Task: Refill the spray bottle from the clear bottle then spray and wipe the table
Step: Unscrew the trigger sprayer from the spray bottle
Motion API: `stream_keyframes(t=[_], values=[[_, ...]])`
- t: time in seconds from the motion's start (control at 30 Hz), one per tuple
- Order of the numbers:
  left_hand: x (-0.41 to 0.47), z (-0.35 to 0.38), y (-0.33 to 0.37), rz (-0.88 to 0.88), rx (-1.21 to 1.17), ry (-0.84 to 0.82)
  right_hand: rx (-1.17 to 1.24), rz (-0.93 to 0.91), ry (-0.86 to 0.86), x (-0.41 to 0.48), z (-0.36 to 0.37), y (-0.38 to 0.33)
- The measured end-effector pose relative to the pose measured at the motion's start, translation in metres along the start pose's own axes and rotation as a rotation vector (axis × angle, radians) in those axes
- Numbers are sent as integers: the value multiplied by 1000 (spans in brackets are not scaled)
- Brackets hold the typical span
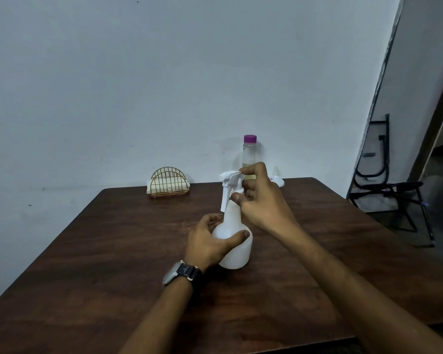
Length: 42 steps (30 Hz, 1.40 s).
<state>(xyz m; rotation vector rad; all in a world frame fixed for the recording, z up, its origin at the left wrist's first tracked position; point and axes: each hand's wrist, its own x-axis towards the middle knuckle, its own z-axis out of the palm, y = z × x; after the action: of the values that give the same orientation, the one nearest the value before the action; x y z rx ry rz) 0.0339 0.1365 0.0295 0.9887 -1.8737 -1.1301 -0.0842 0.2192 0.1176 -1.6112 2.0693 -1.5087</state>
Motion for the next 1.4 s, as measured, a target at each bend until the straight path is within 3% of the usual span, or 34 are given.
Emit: stream_keyframes(t=[0.4,0.7,0.83,1.2,1.4], values=[[1,2,-5,-17,-26,-6,-1,-41,105,-6,4,0],[-3,0,2,-23,-2,-15,129,-43,392,-6,-12,-12],[-2,0,1,-33,-2,-12,160,-20,357,-3,-22,-21],[0,1,-3,-35,22,-8,431,55,540,-1,-50,-15],[-1,1,-3,-21,10,-3,808,207,648,1,-66,5]])
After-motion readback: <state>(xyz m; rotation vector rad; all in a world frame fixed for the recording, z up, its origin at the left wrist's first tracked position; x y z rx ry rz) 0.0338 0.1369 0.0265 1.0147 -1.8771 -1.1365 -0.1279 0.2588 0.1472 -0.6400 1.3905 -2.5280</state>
